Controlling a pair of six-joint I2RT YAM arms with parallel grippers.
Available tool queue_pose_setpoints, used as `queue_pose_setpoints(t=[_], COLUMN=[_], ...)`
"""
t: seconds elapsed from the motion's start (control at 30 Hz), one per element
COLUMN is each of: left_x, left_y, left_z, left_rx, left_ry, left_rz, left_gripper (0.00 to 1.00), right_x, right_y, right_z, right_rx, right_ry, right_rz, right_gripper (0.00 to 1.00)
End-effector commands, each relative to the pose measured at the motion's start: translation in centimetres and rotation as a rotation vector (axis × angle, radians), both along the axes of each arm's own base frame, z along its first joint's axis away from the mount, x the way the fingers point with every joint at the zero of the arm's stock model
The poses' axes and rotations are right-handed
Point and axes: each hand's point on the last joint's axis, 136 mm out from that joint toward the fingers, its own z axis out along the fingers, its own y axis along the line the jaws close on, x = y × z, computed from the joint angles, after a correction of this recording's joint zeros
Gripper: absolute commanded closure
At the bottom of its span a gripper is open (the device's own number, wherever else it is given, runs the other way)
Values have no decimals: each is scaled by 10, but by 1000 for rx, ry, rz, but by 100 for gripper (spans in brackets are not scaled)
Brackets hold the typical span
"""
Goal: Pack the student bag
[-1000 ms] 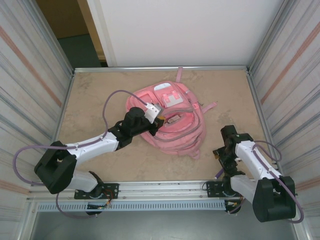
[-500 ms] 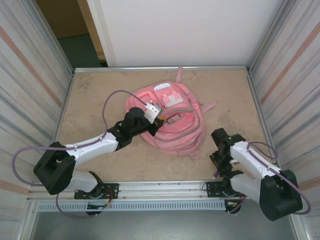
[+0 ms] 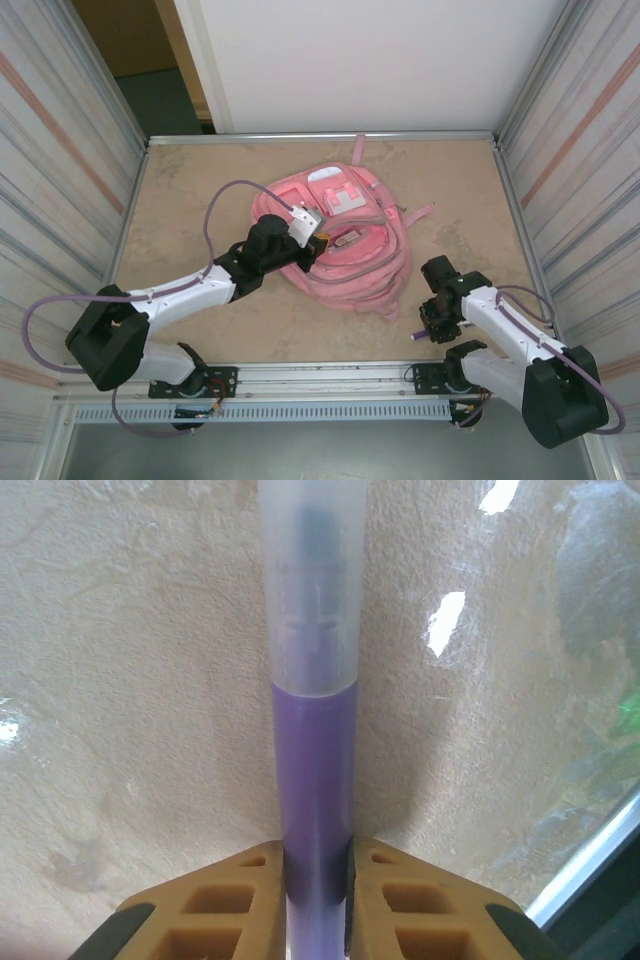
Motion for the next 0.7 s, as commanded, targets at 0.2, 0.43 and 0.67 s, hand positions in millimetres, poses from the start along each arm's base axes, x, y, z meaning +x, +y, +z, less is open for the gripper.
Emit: queue_pose_setpoints(t=[0.2,0.43,0.67], left_x=[-4,-2,-1], left_y=[-11,-16,-23], left_z=[33,40,47], left_rx=[-79,-97,-134], left_ry=[-62,-60,-31], left_rz=[-42,-52,-65], left_gripper=[97,97,97], right_x=[48,97,135], right_y=[22,61,129], right_z=[66,127,158], right_rx=[83,190,318], right_ry=[-226,-410,-487], right_rz=[28,94,183], right_gripper=[93,92,92])
